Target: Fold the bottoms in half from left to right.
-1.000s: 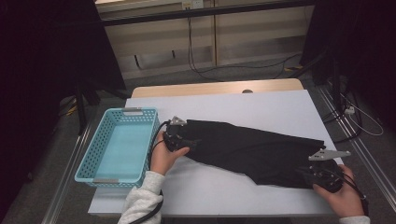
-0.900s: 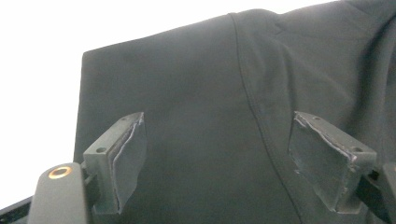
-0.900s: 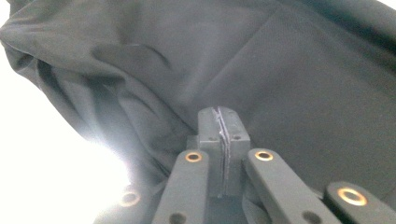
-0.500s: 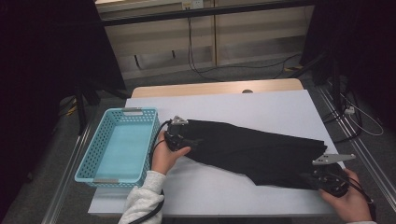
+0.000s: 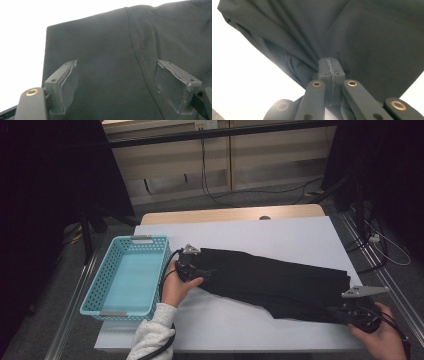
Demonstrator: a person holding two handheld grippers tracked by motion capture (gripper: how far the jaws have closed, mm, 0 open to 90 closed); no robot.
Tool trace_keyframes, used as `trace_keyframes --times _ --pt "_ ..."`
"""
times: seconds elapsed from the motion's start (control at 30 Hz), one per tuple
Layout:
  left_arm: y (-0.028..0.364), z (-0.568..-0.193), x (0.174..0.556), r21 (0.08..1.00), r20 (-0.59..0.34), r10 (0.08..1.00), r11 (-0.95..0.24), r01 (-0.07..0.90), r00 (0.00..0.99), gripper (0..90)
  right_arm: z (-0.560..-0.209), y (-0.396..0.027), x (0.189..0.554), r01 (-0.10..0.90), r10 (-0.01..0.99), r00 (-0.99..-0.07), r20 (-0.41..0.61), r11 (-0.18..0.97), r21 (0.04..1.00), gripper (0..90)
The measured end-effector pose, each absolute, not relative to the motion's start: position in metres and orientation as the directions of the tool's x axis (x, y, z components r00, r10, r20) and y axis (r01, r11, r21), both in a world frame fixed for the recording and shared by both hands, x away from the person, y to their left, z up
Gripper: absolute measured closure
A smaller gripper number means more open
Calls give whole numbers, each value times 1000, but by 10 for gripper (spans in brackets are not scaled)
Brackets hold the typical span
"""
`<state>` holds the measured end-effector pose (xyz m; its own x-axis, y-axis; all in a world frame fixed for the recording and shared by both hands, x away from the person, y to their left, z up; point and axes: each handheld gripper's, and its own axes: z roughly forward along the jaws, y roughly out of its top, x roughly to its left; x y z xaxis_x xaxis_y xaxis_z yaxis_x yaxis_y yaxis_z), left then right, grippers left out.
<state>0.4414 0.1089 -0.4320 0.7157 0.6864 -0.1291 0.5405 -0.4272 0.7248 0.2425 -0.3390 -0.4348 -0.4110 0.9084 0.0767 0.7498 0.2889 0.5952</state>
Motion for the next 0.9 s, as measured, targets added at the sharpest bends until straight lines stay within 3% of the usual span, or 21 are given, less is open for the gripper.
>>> trace_keyframes --times 0.13,0.23,0.37,0.9 --pt "110 -433 442 721 -130 691 -427 546 712 198 -435 -340 243 747 914 -401 63 286 600 900" --pt "111 -433 442 718 -127 690 -432 546 712 198 -435 -349 245 732 938 -339 76 212 648 797" --pt "111 -433 442 716 -121 690 -437 544 714 198 -435 -351 248 722 942 -325 80 193 664 752" --pt "110 -434 440 715 -123 690 -437 546 713 198 -441 -308 259 702 894 -438 97 272 659 662"
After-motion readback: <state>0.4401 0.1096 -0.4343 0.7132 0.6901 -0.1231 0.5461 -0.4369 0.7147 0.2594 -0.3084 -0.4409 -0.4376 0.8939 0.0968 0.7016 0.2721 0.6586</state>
